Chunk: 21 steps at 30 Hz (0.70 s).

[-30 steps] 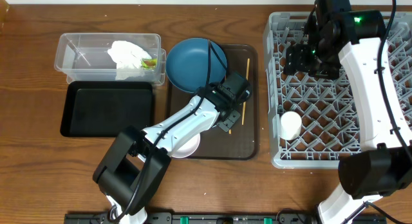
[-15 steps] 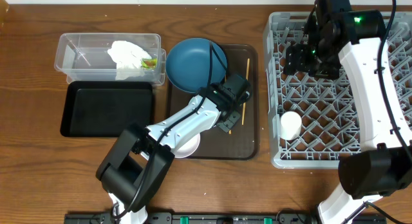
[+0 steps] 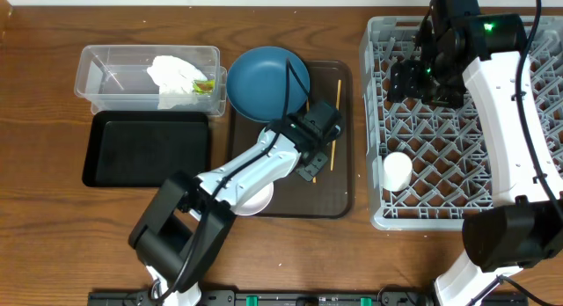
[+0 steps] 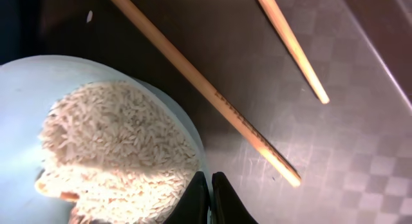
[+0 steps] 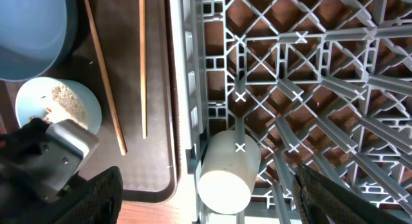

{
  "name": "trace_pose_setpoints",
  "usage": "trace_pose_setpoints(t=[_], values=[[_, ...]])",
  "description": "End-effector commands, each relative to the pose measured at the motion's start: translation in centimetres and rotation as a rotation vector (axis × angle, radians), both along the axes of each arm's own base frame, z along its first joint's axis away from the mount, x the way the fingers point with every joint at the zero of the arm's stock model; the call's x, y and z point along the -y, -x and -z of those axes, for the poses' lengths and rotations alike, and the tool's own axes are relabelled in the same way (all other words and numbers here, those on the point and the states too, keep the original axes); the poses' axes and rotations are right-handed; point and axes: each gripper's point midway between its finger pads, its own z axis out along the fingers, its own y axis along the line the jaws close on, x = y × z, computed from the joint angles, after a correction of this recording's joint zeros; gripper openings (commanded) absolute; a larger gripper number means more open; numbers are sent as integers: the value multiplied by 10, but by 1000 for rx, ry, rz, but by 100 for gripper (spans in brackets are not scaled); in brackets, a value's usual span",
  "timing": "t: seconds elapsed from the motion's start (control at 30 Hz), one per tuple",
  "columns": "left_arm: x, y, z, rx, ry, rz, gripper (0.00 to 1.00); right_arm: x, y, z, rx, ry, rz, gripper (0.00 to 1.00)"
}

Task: Sort waste into correct bins and load items into the dishwasher rack
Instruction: 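Reach the left gripper to the light-blue rice bowl and grasp its rim, then carry the rice bowl with the left gripper over the black tray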

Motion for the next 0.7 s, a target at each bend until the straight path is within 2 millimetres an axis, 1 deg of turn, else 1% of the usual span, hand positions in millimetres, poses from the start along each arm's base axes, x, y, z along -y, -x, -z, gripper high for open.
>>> trace_pose_setpoints(t=[0.0, 0.17, 0.23, 0.3, 0.4, 0.47, 0.5, 0.57, 0.67], values=[[10, 2, -34, 15, 100, -24, 6, -4, 1, 2, -5, 3, -25, 82], [11, 3, -81, 69, 204, -94, 6, -4, 1, 2, -5, 3, -25, 82], [7, 3, -99, 95, 242, -127, 6, -4, 1, 2, -4, 4, -32, 82], [-3, 2, -115, 110, 269, -175, 7, -4, 1, 2, -4, 4, -32, 82], [-27, 1, -134, 116, 298, -267, 6, -4, 1, 2, -3, 5, -40, 82], [-42, 1, -141, 101, 316, -317, 6, -4, 1, 2, -2, 5, -39, 82], [-52, 0, -143, 88, 325, -355, 6, -4, 1, 2, -2, 5, -39, 82], [-74, -1, -145, 57, 336, -426, 6, -4, 1, 2, -2, 5, -39, 82], [-113, -4, -142, -4, 348, -546, 6, -4, 1, 2, -2, 5, -39, 82]])
